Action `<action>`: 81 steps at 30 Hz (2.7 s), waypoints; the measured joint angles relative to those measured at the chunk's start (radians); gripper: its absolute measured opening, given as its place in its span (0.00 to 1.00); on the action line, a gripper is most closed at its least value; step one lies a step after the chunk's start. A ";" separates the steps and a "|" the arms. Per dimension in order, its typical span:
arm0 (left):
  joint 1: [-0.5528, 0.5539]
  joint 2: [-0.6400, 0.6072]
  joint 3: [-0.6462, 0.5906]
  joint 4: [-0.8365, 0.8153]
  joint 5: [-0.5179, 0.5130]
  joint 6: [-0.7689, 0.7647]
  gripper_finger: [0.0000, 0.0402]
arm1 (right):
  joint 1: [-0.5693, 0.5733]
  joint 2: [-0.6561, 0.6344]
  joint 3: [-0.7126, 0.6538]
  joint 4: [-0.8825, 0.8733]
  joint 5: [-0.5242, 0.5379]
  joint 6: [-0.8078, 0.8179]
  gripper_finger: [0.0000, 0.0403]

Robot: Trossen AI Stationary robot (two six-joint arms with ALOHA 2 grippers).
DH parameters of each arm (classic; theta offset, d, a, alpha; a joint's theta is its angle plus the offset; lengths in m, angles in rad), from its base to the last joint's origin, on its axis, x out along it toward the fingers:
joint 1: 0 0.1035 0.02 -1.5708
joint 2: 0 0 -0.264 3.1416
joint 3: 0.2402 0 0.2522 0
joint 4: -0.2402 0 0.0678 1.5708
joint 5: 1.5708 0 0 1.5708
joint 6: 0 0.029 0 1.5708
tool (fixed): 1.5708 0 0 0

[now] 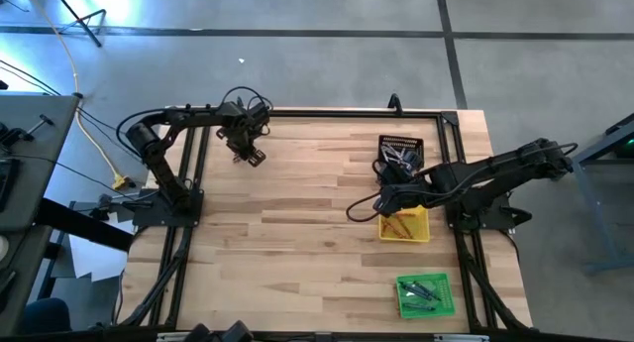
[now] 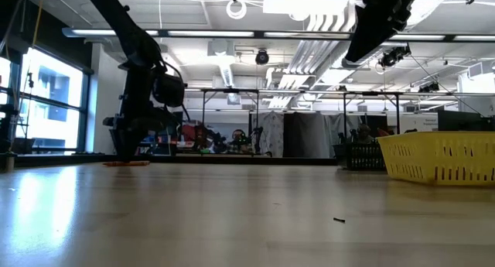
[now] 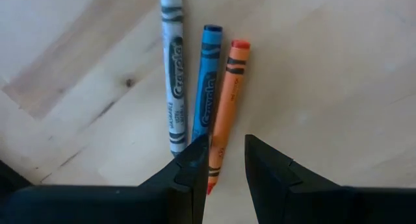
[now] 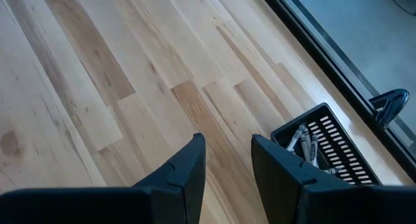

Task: Sort crayons
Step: Put the orange crayon into the yellow basket

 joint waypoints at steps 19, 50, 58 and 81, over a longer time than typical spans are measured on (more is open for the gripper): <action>-0.016 0.063 0.004 -0.022 0.032 -0.021 0.15 | 0.000 0.000 0.000 0.000 -0.011 0.000 0.29; -0.323 0.019 0.013 -0.019 0.212 -0.121 0.00 | 0.000 0.000 0.000 -0.001 -0.144 0.007 0.29; -0.489 0.018 0.119 0.103 0.205 -0.148 0.00 | 0.000 0.000 0.000 0.002 -0.044 0.005 0.29; -0.753 -0.128 0.252 0.482 -0.189 -0.132 0.00 | 0.040 -0.036 -0.460 1.133 0.065 -0.302 0.29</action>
